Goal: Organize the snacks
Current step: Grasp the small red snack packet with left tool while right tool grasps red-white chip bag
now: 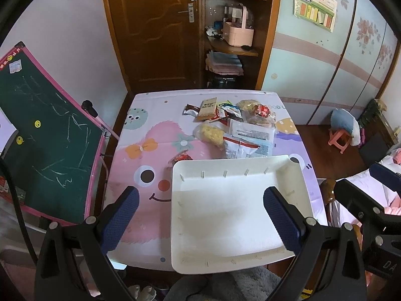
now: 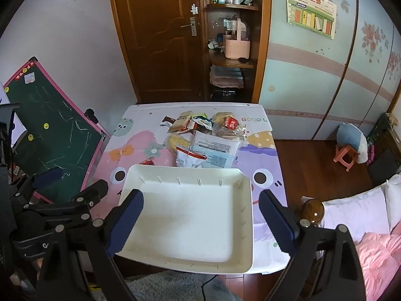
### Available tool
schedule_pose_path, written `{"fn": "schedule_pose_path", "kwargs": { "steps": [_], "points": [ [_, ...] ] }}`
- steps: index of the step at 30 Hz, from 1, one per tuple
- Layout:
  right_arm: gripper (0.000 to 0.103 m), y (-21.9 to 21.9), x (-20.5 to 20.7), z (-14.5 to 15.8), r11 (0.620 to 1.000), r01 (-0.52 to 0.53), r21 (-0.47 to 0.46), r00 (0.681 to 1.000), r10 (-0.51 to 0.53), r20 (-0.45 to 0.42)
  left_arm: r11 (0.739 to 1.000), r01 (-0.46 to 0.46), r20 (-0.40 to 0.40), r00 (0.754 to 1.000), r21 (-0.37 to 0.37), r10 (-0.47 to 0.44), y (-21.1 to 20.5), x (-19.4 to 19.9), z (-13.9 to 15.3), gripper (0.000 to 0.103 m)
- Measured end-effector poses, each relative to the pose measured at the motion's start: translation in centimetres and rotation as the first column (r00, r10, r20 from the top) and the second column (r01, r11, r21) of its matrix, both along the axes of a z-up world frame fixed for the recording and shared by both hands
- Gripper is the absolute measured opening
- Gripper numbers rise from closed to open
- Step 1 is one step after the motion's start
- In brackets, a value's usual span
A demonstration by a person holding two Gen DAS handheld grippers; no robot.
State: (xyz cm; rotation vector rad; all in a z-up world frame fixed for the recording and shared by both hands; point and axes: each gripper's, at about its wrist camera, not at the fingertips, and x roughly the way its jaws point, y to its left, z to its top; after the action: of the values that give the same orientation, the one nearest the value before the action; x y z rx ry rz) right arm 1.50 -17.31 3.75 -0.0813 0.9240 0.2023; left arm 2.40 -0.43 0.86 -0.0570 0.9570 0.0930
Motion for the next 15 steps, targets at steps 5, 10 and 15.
{"fn": "schedule_pose_path", "kwargs": {
  "steps": [5,10,15],
  "points": [
    [0.093,-0.3,1.5,-0.4,1.0,-0.014,0.007,1.0,0.014,-0.013,1.0,-0.017,-0.008,1.0,0.009,0.017,-0.1,1.2,-0.4,0.099],
    [0.093,-0.4,3.1,-1.0,0.999,-0.04,0.013,0.999,0.04,-0.024,0.999,-0.042,-0.019,0.999,0.013,0.042,-0.2,2.8,-0.8,0.099],
    [0.093,-0.5,4.9,-0.9,0.997,-0.073,-0.001,0.997,0.073,-0.003,0.997,-0.076,-0.02,0.997,0.021,0.076,-0.3,4.5,-1.1,0.099]
  ]
}}
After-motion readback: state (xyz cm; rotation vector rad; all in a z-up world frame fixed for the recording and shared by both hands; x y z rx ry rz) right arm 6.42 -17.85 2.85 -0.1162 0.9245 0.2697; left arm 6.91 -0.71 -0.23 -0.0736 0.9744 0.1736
